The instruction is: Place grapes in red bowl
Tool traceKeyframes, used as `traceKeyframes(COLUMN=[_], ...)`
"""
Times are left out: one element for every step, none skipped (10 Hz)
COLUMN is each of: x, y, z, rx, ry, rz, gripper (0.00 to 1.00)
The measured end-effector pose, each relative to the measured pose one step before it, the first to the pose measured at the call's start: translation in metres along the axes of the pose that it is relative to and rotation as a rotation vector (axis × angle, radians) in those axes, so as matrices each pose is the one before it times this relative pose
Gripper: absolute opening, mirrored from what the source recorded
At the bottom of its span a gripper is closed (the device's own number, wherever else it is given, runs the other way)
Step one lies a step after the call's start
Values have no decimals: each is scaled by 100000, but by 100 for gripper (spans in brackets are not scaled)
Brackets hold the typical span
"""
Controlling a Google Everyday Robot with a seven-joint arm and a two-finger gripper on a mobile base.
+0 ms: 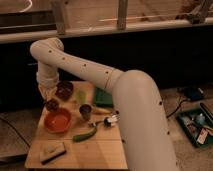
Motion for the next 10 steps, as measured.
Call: traceKeyframes(x=[-20,33,70,143,28,138,144,38,-107,53], y=[219,158,105,75,-12,70,72,22,220,476], z=[639,1132,522,530,158,207,127,152,299,45], rx=[-1215,-1753,-1470,-1499,-602,-1027,-981,-680,-902,-350], ry=[132,-413,-584,-812,-403,-252,151,84,-66,253], rz=[403,693,469,563,213,337,310,195,1211,1911], gripper=[1,1,1,1,1,1,1,1,1,1])
